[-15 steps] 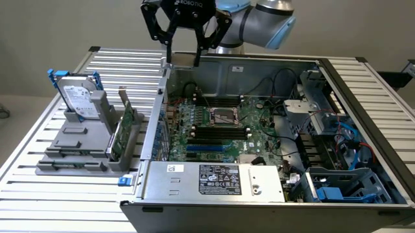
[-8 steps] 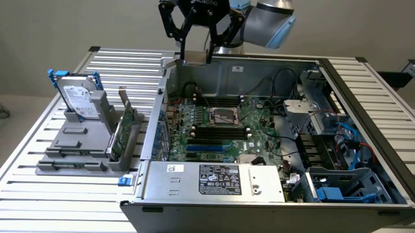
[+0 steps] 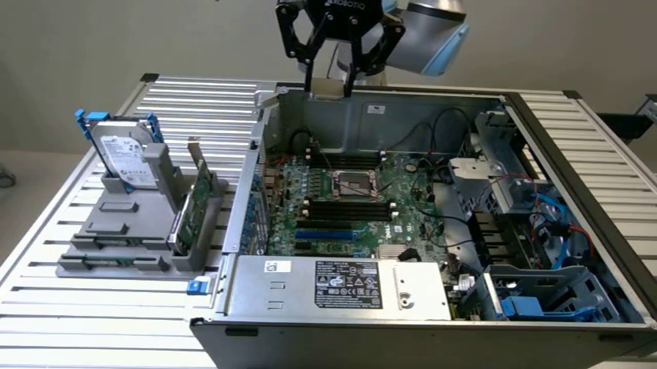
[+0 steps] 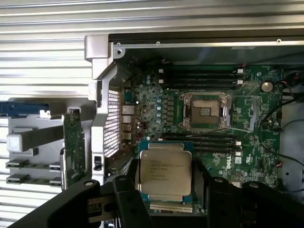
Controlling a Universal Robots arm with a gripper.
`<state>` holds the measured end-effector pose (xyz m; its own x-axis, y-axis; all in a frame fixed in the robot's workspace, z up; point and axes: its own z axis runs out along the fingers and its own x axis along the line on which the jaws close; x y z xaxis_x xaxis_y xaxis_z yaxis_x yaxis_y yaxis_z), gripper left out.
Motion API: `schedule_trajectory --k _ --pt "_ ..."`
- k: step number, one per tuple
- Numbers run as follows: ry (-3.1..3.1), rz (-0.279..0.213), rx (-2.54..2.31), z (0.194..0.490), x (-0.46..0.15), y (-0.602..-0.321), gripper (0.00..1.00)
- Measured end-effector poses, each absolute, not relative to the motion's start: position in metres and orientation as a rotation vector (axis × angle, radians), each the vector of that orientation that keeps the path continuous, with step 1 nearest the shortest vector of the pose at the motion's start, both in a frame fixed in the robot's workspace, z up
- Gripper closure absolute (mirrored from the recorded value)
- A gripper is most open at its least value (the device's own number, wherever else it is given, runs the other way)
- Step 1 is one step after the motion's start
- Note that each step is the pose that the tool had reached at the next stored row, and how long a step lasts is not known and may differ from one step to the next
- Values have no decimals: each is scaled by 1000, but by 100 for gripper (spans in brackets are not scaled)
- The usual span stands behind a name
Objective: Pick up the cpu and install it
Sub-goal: 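Pick up the cpu and move it towards the insertion slot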
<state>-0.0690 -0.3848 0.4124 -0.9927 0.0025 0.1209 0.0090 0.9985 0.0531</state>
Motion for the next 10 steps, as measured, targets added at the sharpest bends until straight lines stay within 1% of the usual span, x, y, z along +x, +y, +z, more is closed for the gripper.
schedule_trajectory --k 10 --pt "-3020 -81 -9 405 -40 -369 45"
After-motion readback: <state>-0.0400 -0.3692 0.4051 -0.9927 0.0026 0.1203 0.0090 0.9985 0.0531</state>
